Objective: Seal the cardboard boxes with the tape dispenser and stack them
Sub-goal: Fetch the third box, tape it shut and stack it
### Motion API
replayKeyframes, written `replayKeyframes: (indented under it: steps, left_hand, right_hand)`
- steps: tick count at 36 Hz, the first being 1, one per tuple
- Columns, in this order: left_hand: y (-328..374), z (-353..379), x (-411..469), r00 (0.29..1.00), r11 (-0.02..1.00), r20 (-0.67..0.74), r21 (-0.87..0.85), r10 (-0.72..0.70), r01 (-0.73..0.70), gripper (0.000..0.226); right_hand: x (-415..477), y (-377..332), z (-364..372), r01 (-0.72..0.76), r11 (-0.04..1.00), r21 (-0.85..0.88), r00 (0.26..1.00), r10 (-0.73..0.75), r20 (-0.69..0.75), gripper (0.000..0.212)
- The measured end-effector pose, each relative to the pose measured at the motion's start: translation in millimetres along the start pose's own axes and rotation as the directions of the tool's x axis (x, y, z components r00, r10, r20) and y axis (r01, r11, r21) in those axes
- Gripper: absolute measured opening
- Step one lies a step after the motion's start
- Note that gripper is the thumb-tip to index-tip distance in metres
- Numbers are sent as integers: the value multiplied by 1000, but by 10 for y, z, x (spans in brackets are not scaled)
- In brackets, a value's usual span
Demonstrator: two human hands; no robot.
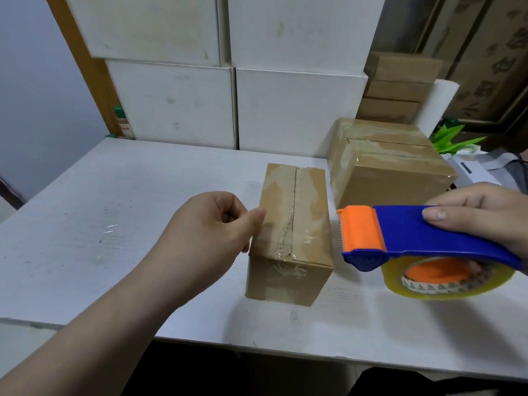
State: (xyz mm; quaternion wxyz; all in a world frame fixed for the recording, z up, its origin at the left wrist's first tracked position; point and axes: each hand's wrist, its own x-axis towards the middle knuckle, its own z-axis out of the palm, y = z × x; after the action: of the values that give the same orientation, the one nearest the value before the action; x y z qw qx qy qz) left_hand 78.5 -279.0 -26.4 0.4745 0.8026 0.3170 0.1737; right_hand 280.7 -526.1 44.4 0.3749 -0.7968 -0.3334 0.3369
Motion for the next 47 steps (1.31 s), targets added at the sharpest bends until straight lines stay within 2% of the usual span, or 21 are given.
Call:
replayKeyframes:
  steps: [7, 12, 16, 19, 22, 25, 27, 28, 29, 30, 31, 32, 33, 35, 38, 41, 42, 44, 47]
  left_hand:
    - [-111, 54, 26, 1000, 998, 2, -59, -7, 8, 40]
    - [-184, 97, 15, 997, 975, 47, -209, -65, 74, 41]
    - [-231, 167, -27, 988, 910, 100, -388, -118, 148, 42]
    - [-242, 234, -65, 989, 898, 74, -415, -130, 149, 42]
    - [-258, 273, -89, 992, 934, 18, -336, -125, 124, 44]
    - [-281, 346, -112, 984, 945, 21, -276, -178, 176, 42]
    - [-281, 392, -147, 987, 967, -80, -225, -142, 121, 23]
    - [-258, 384, -180, 979, 990, -200, -141, -25, -4, 15]
    - [-212, 360, -208, 939, 983, -302, -18, 167, -181, 13]
    - [-174, 343, -218, 871, 929, -323, 133, 370, -345, 19]
    - [-151, 345, -228, 803, 834, -250, 281, 542, -475, 29]
    - [-131, 365, -233, 742, 713, -116, 410, 660, -569, 41]
    - [-114, 398, -226, 705, 594, 33, 512, 708, -620, 55]
    - [-104, 494, -206, 724, 451, 236, 647, 648, -615, 79]
    - [-113, 569, -171, 774, 410, 280, 719, 568, -561, 85]
    - [-139, 574, -146, 772, 389, 284, 734, 569, -556, 83]
    - [-143, 571, -146, 770, 390, 284, 731, 571, -559, 83]
    - [-142, 567, -150, 763, 395, 288, 719, 579, -572, 82]
    - [-136, 563, -151, 764, 397, 284, 720, 579, -569, 82]
  right_hand:
    - [143, 180, 68, -8, 1000, 16, 999, 8, 51, 90]
    - [229, 372, 117, 3, 998, 68, 999, -6, 47, 93]
    - [286, 532, 179, 30, 992, 125, 999, -35, 34, 89]
    - [315, 634, 214, 44, 986, 160, 998, -49, 27, 89]
    - [338, 740, 226, 63, 980, 190, 998, -65, 1, 92]
    - [354, 791, 254, 78, 974, 213, 997, -76, -15, 94]
    - [351, 804, 271, 77, 968, 238, 997, -78, -7, 94]
    - [352, 818, 278, 81, 966, 244, 997, -82, -5, 93]
    - [356, 832, 285, 80, 965, 249, 997, -82, -3, 93]
    - [361, 845, 292, 84, 965, 250, 996, -85, -6, 91]
    - [364, 860, 295, 87, 964, 250, 996, -87, -12, 89]
    - [371, 880, 298, 90, 965, 246, 996, -88, -18, 87]
    - [376, 895, 303, 88, 965, 246, 996, -86, -19, 85]
    - [379, 901, 306, 97, 965, 245, 995, -96, -15, 82]
    - [351, 863, 307, 101, 961, 259, 994, -108, 12, 78]
    - [301, 828, 291, 103, 952, 288, 994, -111, 11, 34]
    - [285, 841, 266, 100, 951, 292, 994, -106, 3, 31]
    - [235, 859, 211, 80, 959, 273, 997, -83, 0, 39]
    - [149, 911, 129, 66, 975, 212, 998, -67, -6, 69]
